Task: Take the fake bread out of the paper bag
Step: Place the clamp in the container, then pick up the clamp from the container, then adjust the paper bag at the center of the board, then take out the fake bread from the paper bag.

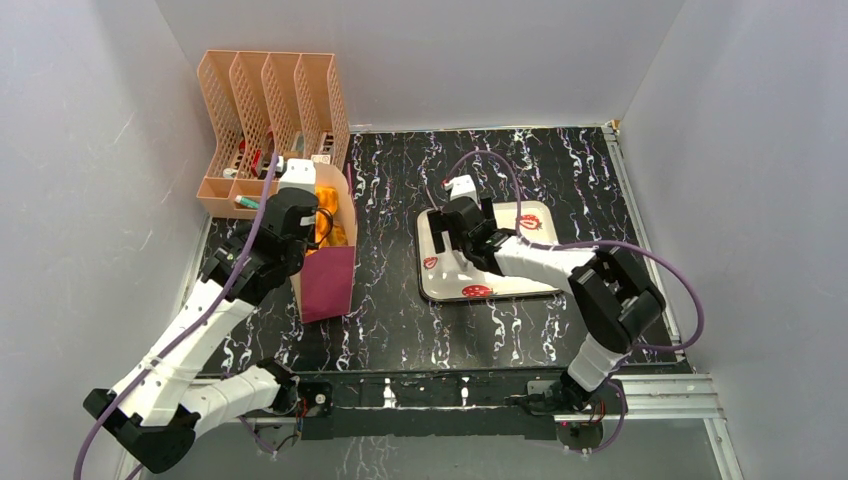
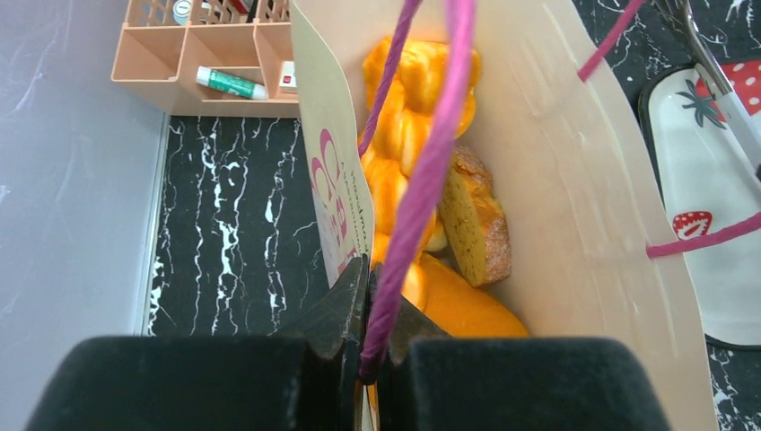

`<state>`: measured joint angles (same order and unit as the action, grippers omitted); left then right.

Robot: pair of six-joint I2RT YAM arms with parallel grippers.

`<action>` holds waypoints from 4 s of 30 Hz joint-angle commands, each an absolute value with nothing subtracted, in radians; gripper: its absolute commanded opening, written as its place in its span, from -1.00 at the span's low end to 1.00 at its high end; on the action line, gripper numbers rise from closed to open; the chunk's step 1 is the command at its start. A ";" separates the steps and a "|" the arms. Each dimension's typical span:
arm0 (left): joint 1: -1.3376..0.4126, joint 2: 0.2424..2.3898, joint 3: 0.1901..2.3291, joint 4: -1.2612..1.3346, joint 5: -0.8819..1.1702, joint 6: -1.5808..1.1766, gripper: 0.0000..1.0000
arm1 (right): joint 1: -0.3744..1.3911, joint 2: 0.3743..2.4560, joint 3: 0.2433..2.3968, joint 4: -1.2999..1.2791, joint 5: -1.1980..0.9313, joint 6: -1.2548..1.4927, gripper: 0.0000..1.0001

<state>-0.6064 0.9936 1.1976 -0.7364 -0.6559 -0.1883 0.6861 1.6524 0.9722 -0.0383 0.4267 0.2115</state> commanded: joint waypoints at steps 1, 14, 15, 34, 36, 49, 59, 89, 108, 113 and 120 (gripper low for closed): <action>-0.615 0.969 1.178 -0.708 -0.593 -0.201 -1.00 | 0.676 1.709 0.993 0.054 0.431 0.198 0.95; -0.624 1.005 1.166 -0.650 -0.514 -0.155 -1.00 | 0.634 1.847 1.072 0.102 0.401 0.195 0.74; -0.625 1.012 1.167 -0.645 -0.511 -0.151 -1.00 | 0.630 1.854 1.075 0.105 0.398 0.195 0.71; -0.671 1.044 1.139 -0.614 -0.462 -0.129 -1.00 | 0.613 1.847 1.073 0.098 0.345 0.249 -0.38; -0.676 1.048 1.138 -0.606 -0.455 -0.129 -1.00 | 0.613 1.826 1.069 0.087 0.337 0.254 -0.47; -0.771 1.085 1.133 -0.530 -0.483 -0.173 -1.00 | 0.612 1.607 1.045 -0.031 0.355 0.254 -0.47; -0.876 1.125 1.103 -0.458 -0.564 -0.278 -1.00 | 0.612 1.480 1.063 -0.218 0.454 0.254 -0.47; -1.151 1.178 0.991 -0.395 -0.825 -0.671 -1.00 | 0.619 1.161 1.251 -0.686 0.432 0.457 -0.57; -1.171 1.213 1.004 -0.512 -1.014 -0.874 -1.00 | 0.693 1.025 1.129 -0.828 0.198 0.497 -0.59; -1.170 1.205 1.019 -0.544 -0.995 -0.865 -1.00 | 0.762 1.032 1.115 -0.809 0.153 0.511 -0.60; -1.169 1.187 1.037 -0.612 -0.988 -0.879 -1.00 | 0.834 1.047 1.165 -0.804 0.139 0.517 -0.59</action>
